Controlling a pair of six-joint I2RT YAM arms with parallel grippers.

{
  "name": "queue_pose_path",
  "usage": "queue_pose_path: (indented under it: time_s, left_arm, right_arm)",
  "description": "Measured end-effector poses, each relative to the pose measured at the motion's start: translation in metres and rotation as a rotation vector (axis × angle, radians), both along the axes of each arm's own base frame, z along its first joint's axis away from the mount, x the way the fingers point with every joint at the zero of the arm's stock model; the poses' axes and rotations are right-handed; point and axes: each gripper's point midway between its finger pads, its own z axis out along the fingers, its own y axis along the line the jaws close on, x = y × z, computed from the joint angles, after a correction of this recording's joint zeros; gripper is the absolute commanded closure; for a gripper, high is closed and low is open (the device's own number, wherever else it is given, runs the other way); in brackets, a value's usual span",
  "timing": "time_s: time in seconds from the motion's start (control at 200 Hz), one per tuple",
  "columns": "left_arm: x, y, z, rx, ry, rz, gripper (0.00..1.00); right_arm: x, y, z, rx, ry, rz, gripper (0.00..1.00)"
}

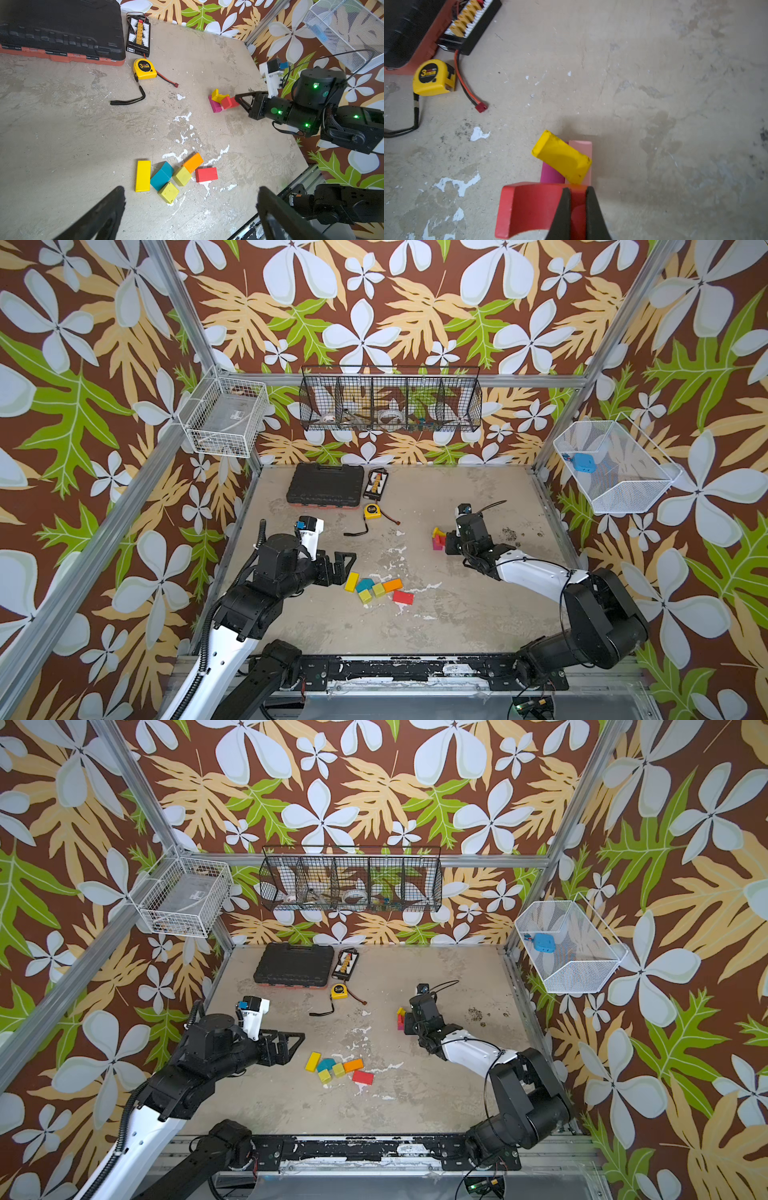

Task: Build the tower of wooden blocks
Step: 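Align and lower the red arch block onto the yellow arch block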

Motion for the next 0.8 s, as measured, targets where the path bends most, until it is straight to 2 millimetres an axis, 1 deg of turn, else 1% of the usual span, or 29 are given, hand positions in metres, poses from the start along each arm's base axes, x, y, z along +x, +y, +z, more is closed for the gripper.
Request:
queue_pose_path:
  time_s: [0.08,0.16,0.441,0.801]
  left_arm:
    - [0.0,0.0,0.0,0.0,0.0,0.0,0.0]
    - [0.0,0.0,0.0,0.0,0.001,0.0,0.0]
    - [0.0,0.0,0.0,0.0,0.0,0.0,0.0]
    - [0.0,0.0,0.0,0.001,0.0,0.0,0.0]
  right_arm:
    - [-0.01,-0.003,-0.014,0.014,0.038,-0.017,1.0]
    - [-0.015,-0.004,-0.021,0.03,0.062,-0.027,1.0]
    - [-0.013,0.002,-0.022,0.095,0.065,-0.056,1.0]
    - [-0.002,0.006,-0.024,0.11,0.067,-0.081,1.0]
